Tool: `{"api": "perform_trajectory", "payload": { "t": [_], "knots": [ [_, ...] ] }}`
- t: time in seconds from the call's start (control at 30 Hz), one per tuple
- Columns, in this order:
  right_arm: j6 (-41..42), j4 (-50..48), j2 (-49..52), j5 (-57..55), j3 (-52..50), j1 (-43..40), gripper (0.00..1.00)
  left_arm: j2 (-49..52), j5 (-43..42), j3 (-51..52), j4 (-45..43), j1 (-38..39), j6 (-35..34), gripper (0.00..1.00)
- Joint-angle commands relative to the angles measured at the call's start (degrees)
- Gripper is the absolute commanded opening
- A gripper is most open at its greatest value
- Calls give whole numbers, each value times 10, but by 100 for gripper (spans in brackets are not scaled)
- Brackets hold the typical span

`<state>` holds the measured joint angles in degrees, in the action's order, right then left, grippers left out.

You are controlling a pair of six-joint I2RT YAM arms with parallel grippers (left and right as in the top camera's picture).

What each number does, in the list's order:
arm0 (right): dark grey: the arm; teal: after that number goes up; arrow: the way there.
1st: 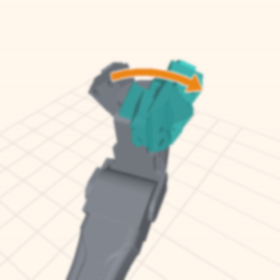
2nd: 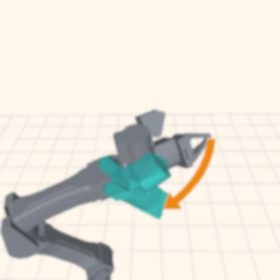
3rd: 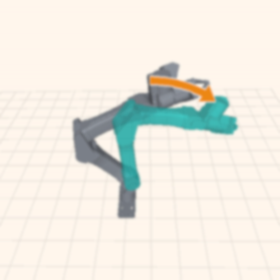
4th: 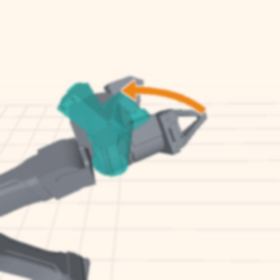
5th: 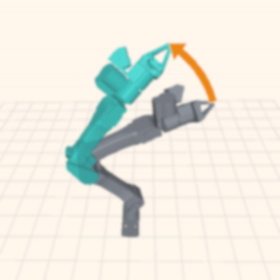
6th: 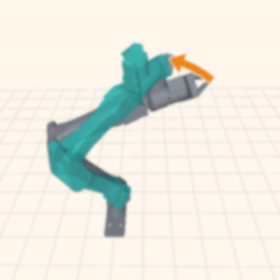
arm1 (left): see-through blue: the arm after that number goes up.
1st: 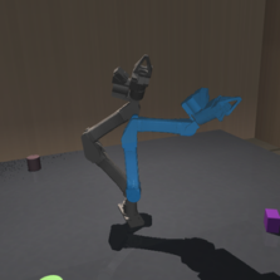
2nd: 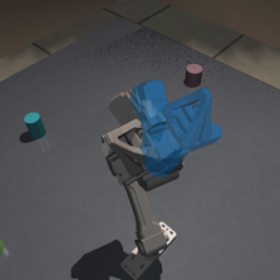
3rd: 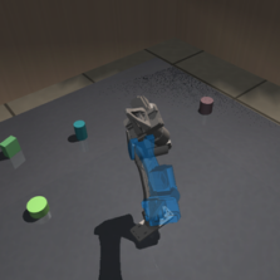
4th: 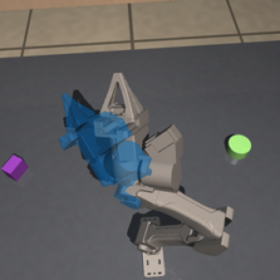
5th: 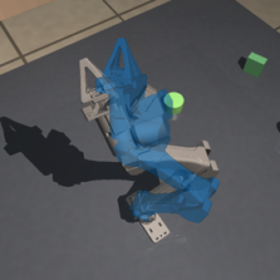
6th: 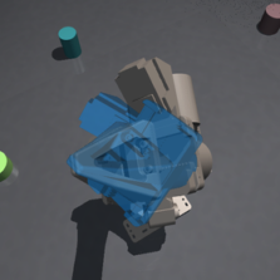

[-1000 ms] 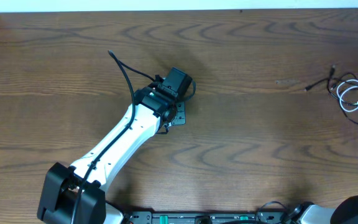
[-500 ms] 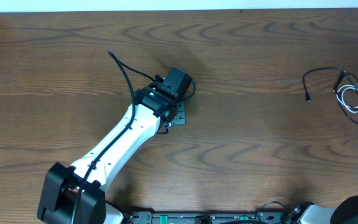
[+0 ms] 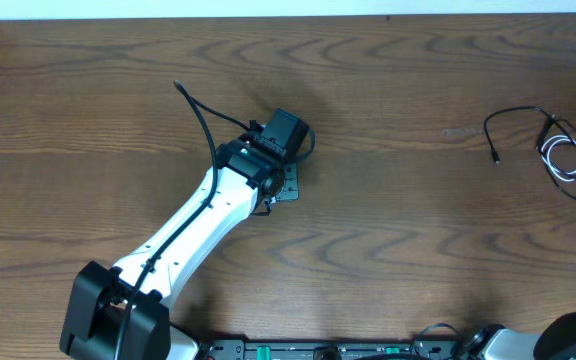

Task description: Untangle cables

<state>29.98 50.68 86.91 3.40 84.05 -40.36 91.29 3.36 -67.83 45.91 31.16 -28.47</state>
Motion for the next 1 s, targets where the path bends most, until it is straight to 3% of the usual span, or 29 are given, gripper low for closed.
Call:
{"api": "perform_trajectory", "payload": {
  "t": [0.0, 0.17, 0.47, 0.73, 0.8, 0.87, 0.93, 0.97],
  "knots": [
    [0, 4, 21, 4, 5, 7, 72, -5, 5, -3, 1, -2, 1, 44],
    [-27, -16, 41, 12, 5, 7, 75, -5, 3, -3, 1, -2, 2, 44],
    [-130, -89, 118, 92, 5, 7, 95, -5, 3, -3, 2, -2, 2, 44],
    [-181, -137, 195, 133, 5, 7, 94, -5, -3, -3, 3, -2, 1, 44],
    [-181, -147, 208, 133, 5, 7, 88, -5, -3, -3, 3, -2, 1, 44],
    [-181, -154, 219, 133, 5, 7, 75, -5, -3, -3, 3, -2, 2, 44],
    [-181, -154, 229, 129, 5, 7, 56, -5, -3, -3, 3, -2, 1, 44],
    [-181, -152, 234, 124, 5, 6, 40, -5, -3, -3, 3, -2, 1, 44]
  ]
}}
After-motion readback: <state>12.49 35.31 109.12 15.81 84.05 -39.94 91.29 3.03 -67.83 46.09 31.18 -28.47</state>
